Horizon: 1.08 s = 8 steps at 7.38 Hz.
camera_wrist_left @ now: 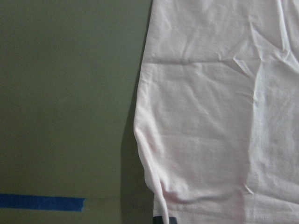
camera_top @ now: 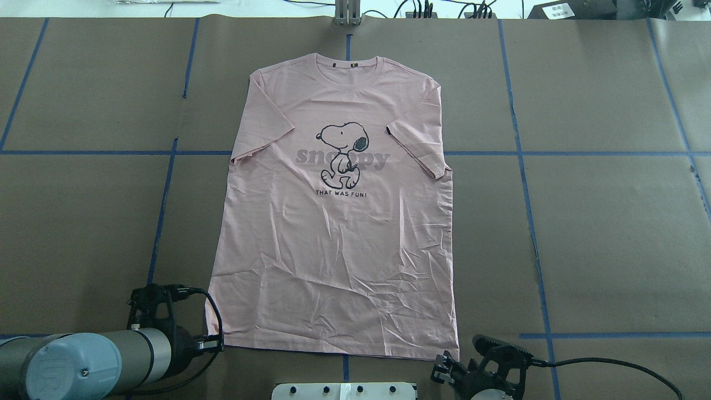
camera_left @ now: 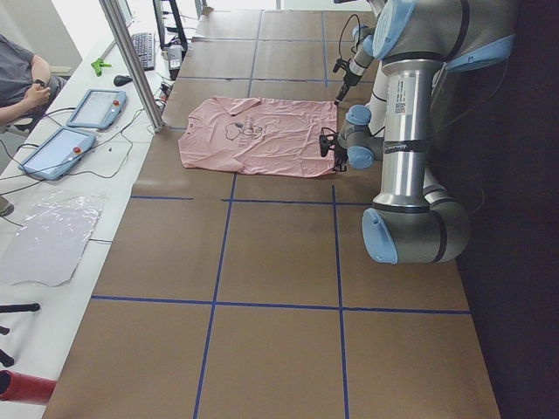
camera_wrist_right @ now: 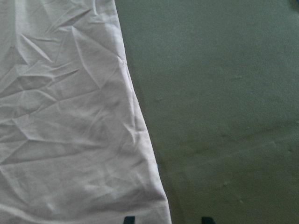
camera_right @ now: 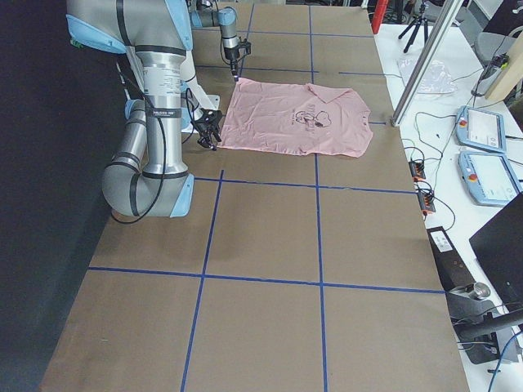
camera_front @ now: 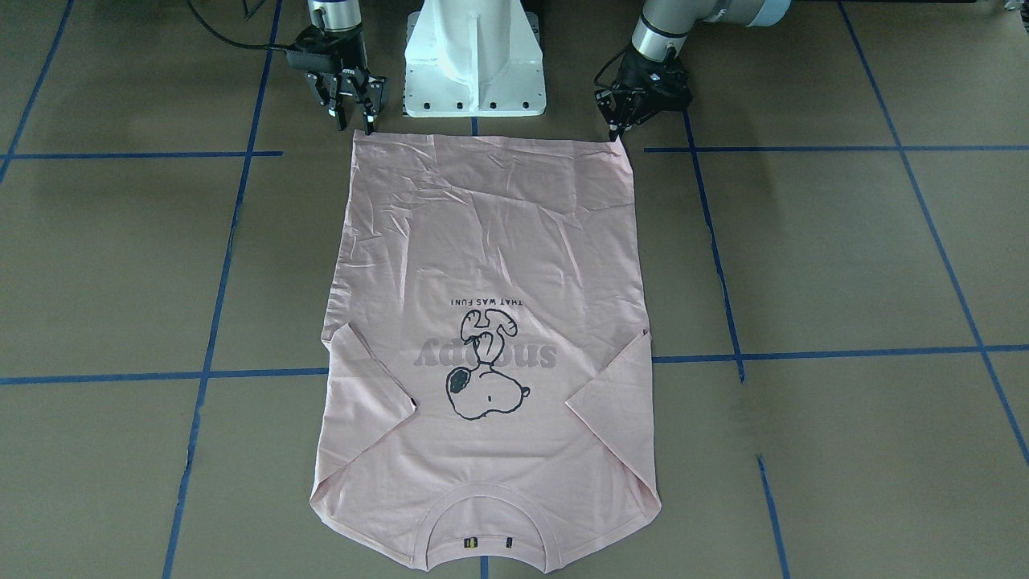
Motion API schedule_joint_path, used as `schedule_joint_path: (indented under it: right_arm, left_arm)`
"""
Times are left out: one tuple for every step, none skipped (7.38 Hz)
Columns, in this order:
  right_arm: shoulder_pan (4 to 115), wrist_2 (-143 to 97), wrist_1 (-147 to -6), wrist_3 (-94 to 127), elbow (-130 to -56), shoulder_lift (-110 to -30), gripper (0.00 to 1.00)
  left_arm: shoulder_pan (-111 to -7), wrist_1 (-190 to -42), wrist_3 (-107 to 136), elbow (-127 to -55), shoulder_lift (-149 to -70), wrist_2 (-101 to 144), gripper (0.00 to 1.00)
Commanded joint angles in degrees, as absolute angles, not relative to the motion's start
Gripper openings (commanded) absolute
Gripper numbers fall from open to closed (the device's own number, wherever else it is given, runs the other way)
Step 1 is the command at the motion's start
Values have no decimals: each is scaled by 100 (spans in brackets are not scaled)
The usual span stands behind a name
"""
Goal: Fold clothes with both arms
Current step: 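Close both grippers on the hem corners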
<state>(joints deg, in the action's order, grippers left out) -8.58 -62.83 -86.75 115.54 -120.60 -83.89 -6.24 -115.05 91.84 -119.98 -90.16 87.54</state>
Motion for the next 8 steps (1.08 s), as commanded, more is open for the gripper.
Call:
schedule_joint_path:
  right_arm:
    - [-861, -6275, -8666, 11558, -12041, -8385, 52]
    - [-870, -6275, -8657, 11558, -12024, -8385, 48]
    - [-861, -6275, -8657, 11558, -12023, -8385, 48]
    - [-853, -6275, -8649, 11549, -12023, -8393, 48]
    - [-835, -6275, -8657, 11549, -12023, -8394, 48]
    - [-818, -6267, -8649, 11549, -12023, -8385, 48]
    - [-809, -6275, -8648, 11549, -12023, -8385, 48]
    - [-809, -6267, -8648, 11549, -12023, -8385, 48]
  left_arm:
    - [-624, -11505, 9185, -12006, -9018, 8754, 0]
    - [-624, -11505, 9185, -12006, -9018, 8754, 0]
    - [-624, -11505, 9185, -12006, -9018, 8754, 0]
    - [-624, -11505, 9176, -12006, -9026, 8754, 0]
    - [-624, -11505, 9184, -12006, -9026, 8754, 0]
    - [-624, -11505, 9185, -12058, -9009, 8754, 0]
    - [-633, -11505, 9176, -12102, -9000, 8754, 0]
    - [-633, -11505, 9184, -12111, -9000, 8754, 0]
